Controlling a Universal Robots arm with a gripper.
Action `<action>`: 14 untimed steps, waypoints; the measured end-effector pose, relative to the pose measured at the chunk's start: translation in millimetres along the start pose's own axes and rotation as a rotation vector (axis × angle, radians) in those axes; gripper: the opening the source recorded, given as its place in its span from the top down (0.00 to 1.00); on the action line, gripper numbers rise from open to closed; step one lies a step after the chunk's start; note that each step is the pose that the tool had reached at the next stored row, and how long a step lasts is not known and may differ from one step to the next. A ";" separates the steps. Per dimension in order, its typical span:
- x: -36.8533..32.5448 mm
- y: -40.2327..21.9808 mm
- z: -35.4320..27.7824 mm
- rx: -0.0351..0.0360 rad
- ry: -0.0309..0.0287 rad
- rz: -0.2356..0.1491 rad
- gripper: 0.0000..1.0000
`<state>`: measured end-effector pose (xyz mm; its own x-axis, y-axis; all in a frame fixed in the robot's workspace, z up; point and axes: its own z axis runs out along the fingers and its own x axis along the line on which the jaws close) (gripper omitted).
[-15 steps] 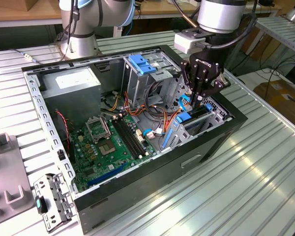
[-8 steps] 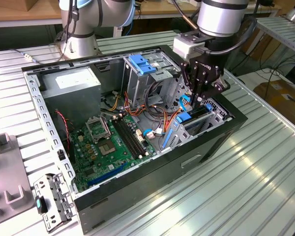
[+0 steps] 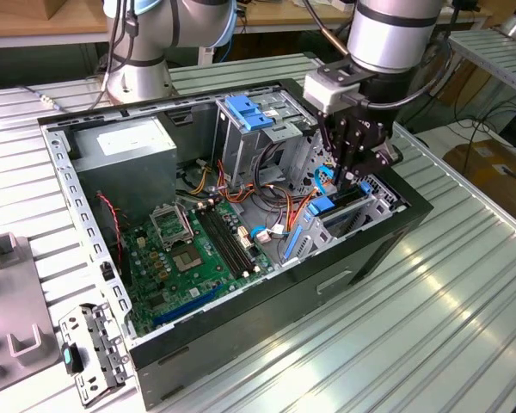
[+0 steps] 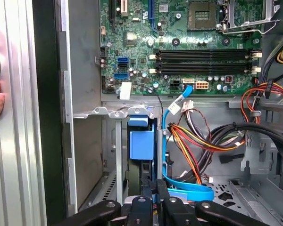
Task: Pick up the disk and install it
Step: 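Insert the second disk wire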
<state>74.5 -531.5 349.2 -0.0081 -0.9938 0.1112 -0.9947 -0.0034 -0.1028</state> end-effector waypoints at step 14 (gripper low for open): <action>14.3 1.4 3.4 0.0041 -0.0809 0.009 0.84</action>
<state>73.3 -546.1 347.3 -0.0087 -0.9995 0.0300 -0.9942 0.0054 -0.1075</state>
